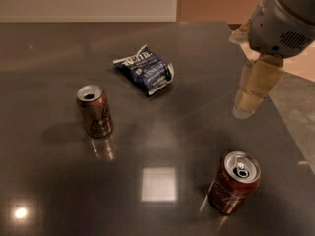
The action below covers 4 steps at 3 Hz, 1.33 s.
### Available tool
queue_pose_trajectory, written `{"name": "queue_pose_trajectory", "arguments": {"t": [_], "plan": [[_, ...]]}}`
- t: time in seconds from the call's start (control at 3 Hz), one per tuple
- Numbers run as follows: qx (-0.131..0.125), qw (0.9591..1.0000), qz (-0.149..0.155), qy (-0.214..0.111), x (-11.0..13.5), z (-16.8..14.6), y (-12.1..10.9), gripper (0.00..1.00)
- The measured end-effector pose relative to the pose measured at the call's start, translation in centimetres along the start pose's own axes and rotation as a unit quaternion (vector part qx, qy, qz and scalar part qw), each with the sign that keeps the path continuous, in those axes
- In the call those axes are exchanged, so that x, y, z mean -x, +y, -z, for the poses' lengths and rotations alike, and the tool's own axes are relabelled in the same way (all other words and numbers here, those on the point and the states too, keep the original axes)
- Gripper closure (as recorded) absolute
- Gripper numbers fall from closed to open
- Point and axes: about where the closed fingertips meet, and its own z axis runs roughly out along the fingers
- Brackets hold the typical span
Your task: Pick orange can
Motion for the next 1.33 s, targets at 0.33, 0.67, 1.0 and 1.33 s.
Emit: {"name": "queue_pose_trajectory", "arguments": {"t": [0.33,0.67,1.0,1.33], "plan": [[0.012,0.999,0.028,-0.032,4.3,-2.0,-1.0,0.0],[0.029,0.996,0.053,-0.066,9.2,-5.1,-1.7,0.0],[0.048,0.9919,0.071,-0.094,13.5,-7.9,-1.9,0.0],[0.072,0.9858,0.091,-0.121,17.7,-10.3,-1.2,0.0]]}}
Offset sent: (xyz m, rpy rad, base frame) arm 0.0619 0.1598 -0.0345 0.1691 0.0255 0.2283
